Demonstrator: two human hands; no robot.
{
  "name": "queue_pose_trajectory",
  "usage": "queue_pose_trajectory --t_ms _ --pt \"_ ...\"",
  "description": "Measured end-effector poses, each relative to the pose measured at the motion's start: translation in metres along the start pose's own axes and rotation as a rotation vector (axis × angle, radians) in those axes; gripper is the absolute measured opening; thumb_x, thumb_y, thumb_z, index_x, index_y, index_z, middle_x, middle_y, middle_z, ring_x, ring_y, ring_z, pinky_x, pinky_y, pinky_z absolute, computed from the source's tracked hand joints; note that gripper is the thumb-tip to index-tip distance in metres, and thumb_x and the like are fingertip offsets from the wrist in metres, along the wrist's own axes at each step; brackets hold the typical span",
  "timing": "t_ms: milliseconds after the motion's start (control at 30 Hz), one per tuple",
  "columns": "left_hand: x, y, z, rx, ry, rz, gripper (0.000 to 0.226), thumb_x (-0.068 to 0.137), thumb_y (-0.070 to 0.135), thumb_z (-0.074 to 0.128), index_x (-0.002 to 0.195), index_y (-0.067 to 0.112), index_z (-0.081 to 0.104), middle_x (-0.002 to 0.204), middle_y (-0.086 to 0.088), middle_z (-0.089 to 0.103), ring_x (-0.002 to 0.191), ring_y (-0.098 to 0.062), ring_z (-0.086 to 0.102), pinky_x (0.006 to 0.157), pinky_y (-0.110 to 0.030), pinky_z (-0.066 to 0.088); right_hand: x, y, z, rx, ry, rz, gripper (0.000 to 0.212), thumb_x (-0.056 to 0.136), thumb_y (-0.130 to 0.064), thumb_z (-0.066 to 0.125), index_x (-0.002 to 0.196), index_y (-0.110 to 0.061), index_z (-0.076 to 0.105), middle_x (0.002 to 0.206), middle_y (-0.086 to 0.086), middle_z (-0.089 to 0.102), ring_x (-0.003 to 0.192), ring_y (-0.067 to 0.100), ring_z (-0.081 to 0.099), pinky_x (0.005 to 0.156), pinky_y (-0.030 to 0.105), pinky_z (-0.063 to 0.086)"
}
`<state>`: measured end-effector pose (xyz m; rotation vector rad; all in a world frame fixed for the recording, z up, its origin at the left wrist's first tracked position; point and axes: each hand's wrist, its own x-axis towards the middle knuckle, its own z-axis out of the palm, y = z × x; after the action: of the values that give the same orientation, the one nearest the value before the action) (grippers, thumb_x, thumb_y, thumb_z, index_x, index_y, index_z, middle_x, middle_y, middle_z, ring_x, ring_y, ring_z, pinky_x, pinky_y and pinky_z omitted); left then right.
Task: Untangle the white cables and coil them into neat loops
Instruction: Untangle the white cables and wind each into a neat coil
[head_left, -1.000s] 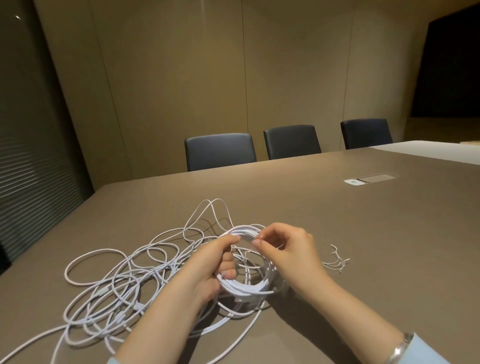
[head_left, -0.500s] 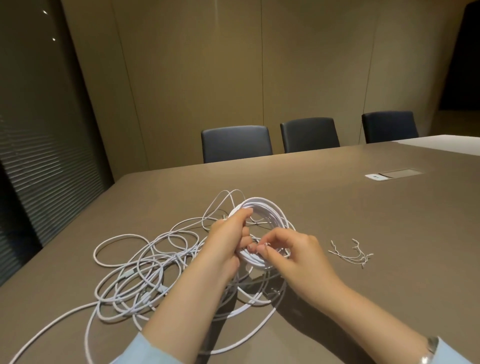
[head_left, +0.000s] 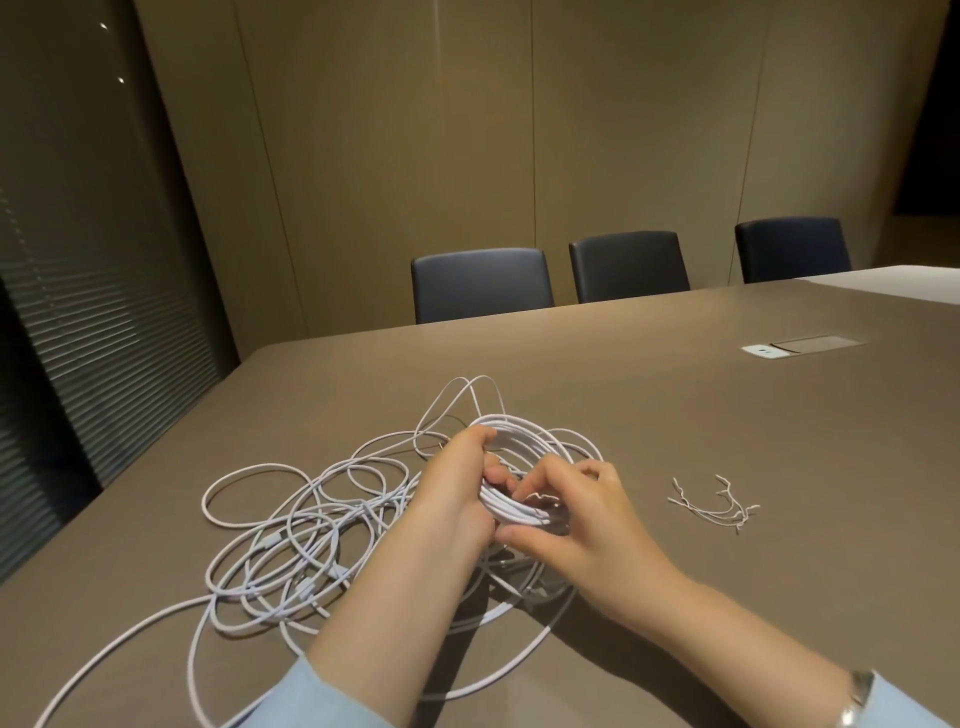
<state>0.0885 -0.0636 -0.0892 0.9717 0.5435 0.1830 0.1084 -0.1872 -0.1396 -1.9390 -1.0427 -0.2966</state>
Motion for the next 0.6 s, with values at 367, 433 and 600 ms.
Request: queue_pose_trajectory --t_ms 367,433,600 --pt "-0.005 -0.001 -0.001 0.157 -0.042 -0.095 0.038 0.089 0.014 0.045 0.052 0.014 0.039 0.040 0.001 0.042 0.030 -0.015 0.045 0.047 -0.019 0.040 0.007 -0.002 -0.016 0.561 -0.155 0.216 0.024 0.081 0.003 0.073 0.082 -0.007 0.051 0.076 -0.001 0.070 0.063 0.009 0.059 0.058 0.021 0.046" --pt "-0.007 0.001 -0.003 0.205 -0.104 -0.122 0.031 0.088 0.015 0.045 0.058 0.008 0.051 0.048 -0.005 0.054 0.036 -0.018 0.053 0.044 -0.020 0.047 0.009 -0.003 -0.022 0.607 -0.148 0.232 0.020 0.081 0.006 0.071 0.085 0.002 0.051 0.069 -0.001 0.066 0.059 0.009 0.055 0.054 0.018 0.043" --pt "-0.004 0.006 -0.010 0.557 -0.183 -0.152 0.046 0.086 0.056 0.052 0.073 0.012 0.055 0.056 -0.004 0.051 0.044 -0.018 0.054 0.056 -0.029 0.055 0.015 -0.008 -0.041 0.686 -0.109 0.275 0.017 0.080 -0.001 0.071 0.085 -0.002 0.055 0.063 0.001 0.064 0.052 0.006 0.054 0.052 0.015 0.043"
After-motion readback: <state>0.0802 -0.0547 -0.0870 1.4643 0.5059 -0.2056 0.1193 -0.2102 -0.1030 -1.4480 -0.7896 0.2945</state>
